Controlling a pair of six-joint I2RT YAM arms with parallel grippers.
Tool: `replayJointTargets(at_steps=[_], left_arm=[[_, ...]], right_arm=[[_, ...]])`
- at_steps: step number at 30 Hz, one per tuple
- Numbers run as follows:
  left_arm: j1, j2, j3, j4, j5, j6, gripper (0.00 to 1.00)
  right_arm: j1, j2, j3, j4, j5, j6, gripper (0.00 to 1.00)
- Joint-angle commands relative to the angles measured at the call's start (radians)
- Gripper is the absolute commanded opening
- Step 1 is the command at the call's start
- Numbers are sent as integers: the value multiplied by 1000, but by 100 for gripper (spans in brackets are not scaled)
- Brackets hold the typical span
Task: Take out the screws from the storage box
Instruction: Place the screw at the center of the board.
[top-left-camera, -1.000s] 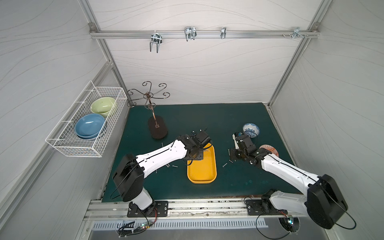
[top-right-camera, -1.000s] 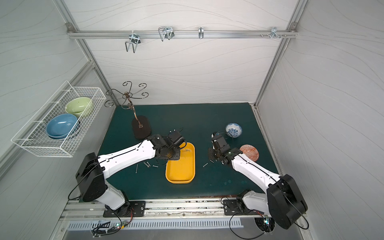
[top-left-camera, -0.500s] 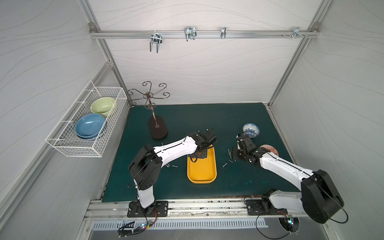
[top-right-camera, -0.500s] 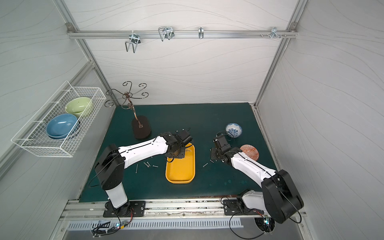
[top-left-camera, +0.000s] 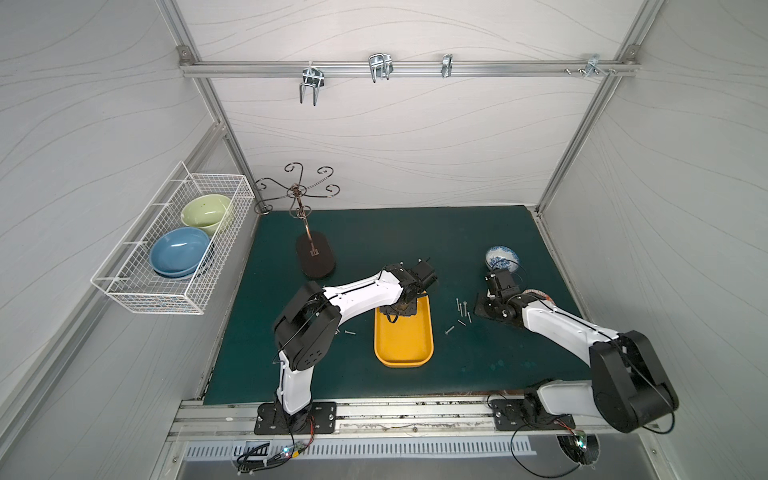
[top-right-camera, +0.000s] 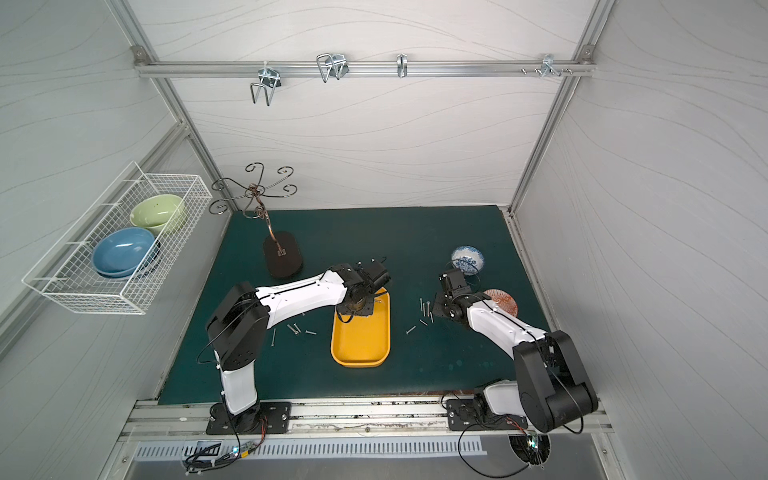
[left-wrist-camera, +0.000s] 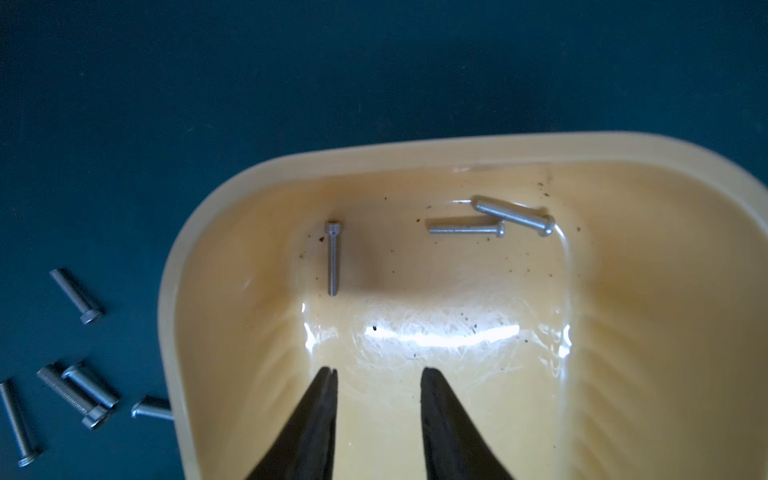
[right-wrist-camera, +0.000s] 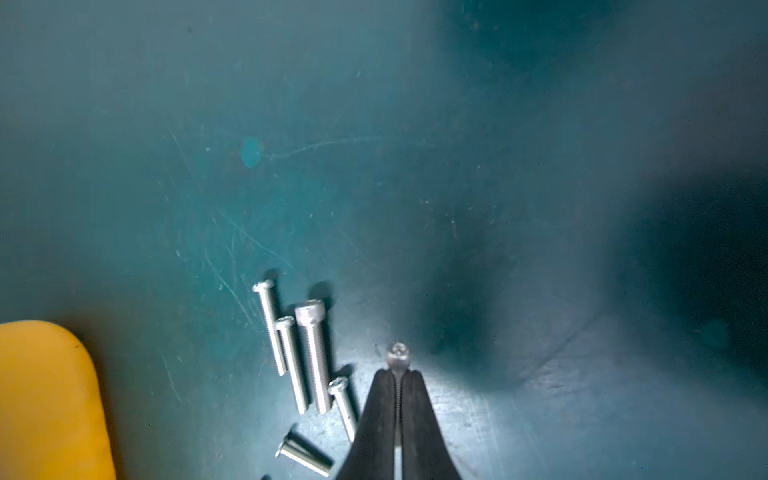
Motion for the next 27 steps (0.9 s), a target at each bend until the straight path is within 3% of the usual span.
replayJointTargets(at_steps=[1,10,21,27], left_arm=[[51,21,-14,52,20,-20,37],[66,82,23,37,-31,-26,36],[69,145,53,23,-32,-32,31],[74,165,48,26,-22,-36,8]], right_arm=[[-3,34,5,22,-26,11,0],[-10,91,10,37,-32,11,0],[-13,85,8,39,-38,11,12],[-13,80,8,39,-43,3,23]])
